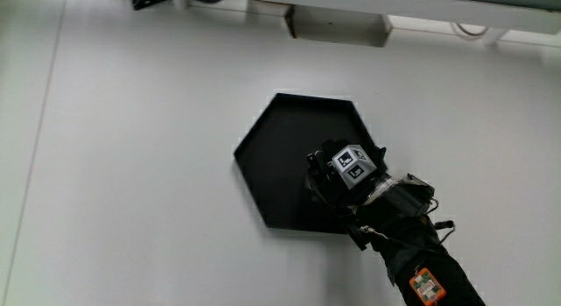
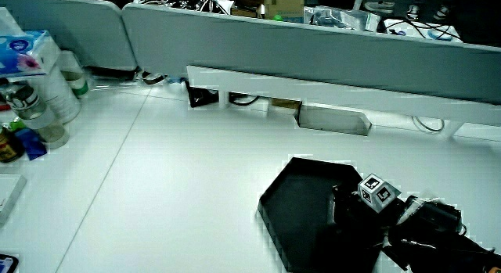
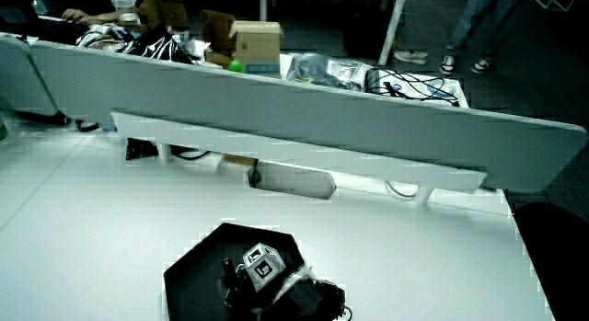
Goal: Place speaker into plate
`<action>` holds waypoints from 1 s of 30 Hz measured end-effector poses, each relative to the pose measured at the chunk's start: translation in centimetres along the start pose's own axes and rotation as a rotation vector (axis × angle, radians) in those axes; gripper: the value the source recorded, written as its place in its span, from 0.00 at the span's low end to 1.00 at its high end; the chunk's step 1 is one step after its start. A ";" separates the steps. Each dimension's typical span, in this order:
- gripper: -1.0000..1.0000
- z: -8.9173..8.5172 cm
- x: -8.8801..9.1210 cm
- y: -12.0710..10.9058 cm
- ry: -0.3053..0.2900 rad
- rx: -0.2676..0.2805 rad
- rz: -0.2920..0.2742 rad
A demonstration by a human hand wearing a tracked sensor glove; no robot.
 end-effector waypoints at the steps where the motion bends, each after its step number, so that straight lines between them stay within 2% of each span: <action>1: 0.50 -0.7 -0.3 0.4 -0.010 -0.029 0.008; 8: 0.50 -3.3 -1.3 1.4 -0.053 -0.140 0.026; 11: 0.50 -3.6 -1.7 1.5 -0.073 -0.163 0.027; 12: 0.50 -3.4 -1.9 1.3 -0.073 -0.151 0.035; 16: 0.50 -3.6 -2.7 1.8 -0.087 -0.172 0.048; 20: 0.50 -3.3 -3.5 2.0 -0.133 -0.182 0.056; 21: 0.50 -3.6 -3.7 2.2 -0.137 -0.187 0.065; 22: 0.50 -4.1 -3.8 2.5 -0.140 -0.218 0.075; 23: 0.50 -4.0 -3.9 2.5 -0.147 -0.211 0.066; 25: 0.50 -4.7 -4.1 2.6 -0.132 -0.247 0.082; 28: 0.50 -5.7 -4.2 2.6 -0.151 -0.273 0.057; 29: 0.50 -5.7 -4.3 2.5 -0.140 -0.281 0.072; 30: 0.50 -6.1 -4.3 2.5 -0.146 -0.297 0.064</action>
